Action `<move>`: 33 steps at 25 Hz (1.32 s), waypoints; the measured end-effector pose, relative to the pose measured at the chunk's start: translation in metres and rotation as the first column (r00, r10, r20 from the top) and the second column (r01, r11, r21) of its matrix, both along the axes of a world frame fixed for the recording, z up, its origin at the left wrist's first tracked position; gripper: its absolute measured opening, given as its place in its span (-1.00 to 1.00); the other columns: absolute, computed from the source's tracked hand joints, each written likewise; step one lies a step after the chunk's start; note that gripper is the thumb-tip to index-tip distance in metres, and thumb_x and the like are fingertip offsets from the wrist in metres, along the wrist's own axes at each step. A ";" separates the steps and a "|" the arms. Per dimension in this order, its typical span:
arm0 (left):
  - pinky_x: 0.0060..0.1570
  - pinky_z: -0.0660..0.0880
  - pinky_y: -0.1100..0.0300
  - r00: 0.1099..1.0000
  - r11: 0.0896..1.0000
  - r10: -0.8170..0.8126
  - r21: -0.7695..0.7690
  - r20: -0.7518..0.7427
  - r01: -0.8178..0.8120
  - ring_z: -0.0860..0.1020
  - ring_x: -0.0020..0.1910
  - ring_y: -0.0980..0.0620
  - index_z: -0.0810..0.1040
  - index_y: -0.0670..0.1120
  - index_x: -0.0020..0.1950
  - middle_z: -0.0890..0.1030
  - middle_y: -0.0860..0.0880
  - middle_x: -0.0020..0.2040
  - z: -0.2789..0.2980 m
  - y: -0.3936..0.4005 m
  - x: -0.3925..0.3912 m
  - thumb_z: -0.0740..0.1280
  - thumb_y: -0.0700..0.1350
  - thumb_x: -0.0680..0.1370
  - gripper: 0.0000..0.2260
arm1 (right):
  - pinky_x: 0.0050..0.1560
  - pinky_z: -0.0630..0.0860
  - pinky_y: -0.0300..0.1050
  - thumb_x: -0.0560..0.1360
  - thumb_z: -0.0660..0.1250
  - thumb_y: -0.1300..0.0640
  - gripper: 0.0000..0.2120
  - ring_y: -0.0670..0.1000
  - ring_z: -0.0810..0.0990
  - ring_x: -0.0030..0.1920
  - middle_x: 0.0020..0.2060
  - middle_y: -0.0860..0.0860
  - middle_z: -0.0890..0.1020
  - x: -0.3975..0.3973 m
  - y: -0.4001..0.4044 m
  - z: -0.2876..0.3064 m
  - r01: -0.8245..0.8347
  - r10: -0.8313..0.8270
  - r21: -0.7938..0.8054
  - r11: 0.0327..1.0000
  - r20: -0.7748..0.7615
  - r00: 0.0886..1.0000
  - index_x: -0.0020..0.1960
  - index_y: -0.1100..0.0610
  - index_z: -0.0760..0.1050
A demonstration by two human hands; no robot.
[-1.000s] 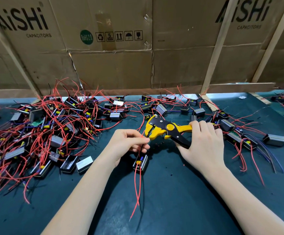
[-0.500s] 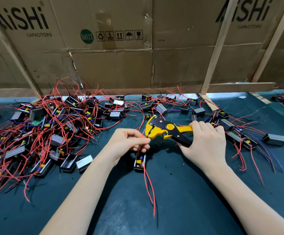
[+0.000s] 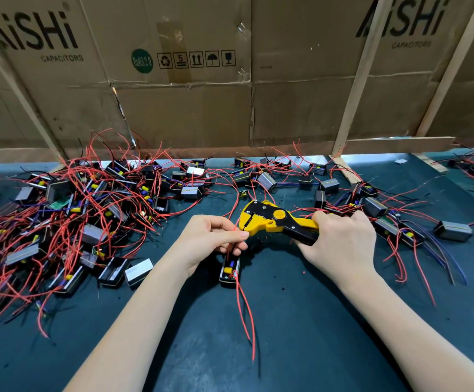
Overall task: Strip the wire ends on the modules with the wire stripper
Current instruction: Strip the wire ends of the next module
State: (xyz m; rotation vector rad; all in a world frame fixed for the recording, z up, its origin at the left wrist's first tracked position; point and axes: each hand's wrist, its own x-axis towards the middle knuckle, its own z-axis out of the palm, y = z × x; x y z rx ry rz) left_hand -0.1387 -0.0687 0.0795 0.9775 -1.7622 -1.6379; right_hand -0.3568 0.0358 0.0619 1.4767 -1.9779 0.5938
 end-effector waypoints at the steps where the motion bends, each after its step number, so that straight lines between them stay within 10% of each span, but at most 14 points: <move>1: -0.36 0.45 0.37 1.000 1.000 -0.009 0.004 -0.008 0.009 0.62 -0.38 0.02 0.67 -0.09 -0.31 0.69 -0.20 -0.25 0.001 0.000 0.000 0.52 -0.20 0.42 -0.88 | -0.31 0.32 -0.08 0.25 0.38 -0.16 -0.63 0.12 0.46 -0.55 -0.57 0.04 0.49 0.001 0.001 0.000 0.005 -0.005 -0.010 1.000 0.002 1.000 -0.42 0.14 0.44; 29: -0.42 0.13 0.29 0.993 0.970 0.063 -0.239 0.096 -0.038 0.13 -0.44 0.09 0.70 -0.11 -0.23 0.18 0.06 -0.50 -0.002 -0.001 -0.004 0.48 -0.14 0.48 -0.90 | -0.09 0.29 0.00 0.34 0.32 -0.40 -0.45 0.14 0.60 -0.11 -0.22 0.02 0.60 -0.016 -0.004 -0.005 0.130 -0.152 0.101 0.986 0.257 0.954 -0.08 0.09 0.47; 33: -0.33 0.30 0.29 0.989 0.988 -0.031 -0.145 0.143 0.052 0.31 -0.39 0.03 0.65 -0.09 0.02 0.41 -0.04 -0.40 0.001 0.000 -0.004 0.49 0.12 0.41 -0.67 | -0.04 0.30 0.00 0.34 0.28 -0.42 -0.42 0.12 0.60 -0.04 -0.15 0.01 0.62 -0.016 -0.005 -0.006 0.152 -0.185 0.153 0.977 0.235 0.954 0.00 0.08 0.49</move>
